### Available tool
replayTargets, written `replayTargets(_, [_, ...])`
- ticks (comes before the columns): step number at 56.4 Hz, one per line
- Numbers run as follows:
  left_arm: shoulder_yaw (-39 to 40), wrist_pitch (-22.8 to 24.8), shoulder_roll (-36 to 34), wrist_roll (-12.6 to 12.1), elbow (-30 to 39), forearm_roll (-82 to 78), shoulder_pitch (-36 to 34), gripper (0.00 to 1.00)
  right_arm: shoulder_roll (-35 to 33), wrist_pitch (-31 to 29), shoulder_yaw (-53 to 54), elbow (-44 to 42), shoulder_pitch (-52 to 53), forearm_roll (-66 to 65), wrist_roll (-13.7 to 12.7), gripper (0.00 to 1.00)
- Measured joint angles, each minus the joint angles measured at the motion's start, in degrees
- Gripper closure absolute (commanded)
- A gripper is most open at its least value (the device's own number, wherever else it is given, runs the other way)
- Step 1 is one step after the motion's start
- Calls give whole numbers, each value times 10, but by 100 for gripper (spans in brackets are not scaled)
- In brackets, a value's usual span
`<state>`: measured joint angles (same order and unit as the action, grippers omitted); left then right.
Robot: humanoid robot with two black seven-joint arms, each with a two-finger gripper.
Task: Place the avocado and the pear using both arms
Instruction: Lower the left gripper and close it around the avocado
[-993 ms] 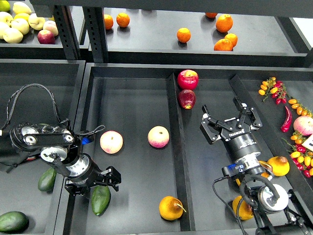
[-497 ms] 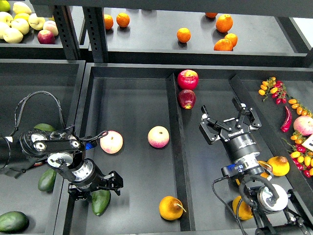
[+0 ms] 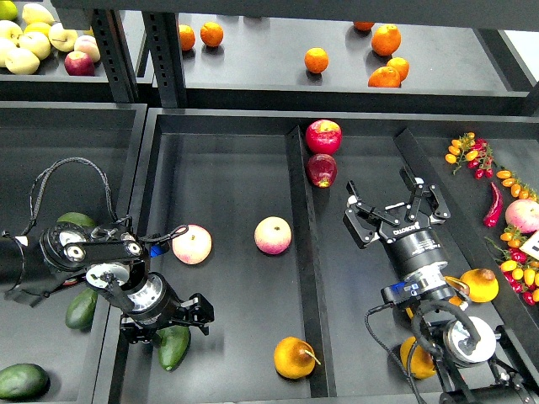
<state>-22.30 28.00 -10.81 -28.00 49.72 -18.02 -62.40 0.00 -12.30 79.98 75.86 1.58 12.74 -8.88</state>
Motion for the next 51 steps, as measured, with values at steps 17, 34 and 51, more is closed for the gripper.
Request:
replayTargets(17, [-2, 0, 8, 0, -19, -1, 5, 1, 0, 0, 0, 0, 0, 0, 0, 0])
replayTargets(34, [-14, 0, 13, 0, -38, 0, 13, 1, 0, 0, 0, 0, 0, 0, 0, 0])
replayTargets(51, [-14, 0, 22, 0, -51, -1, 24, 3, 0, 0, 1, 0, -1, 0, 0, 0])
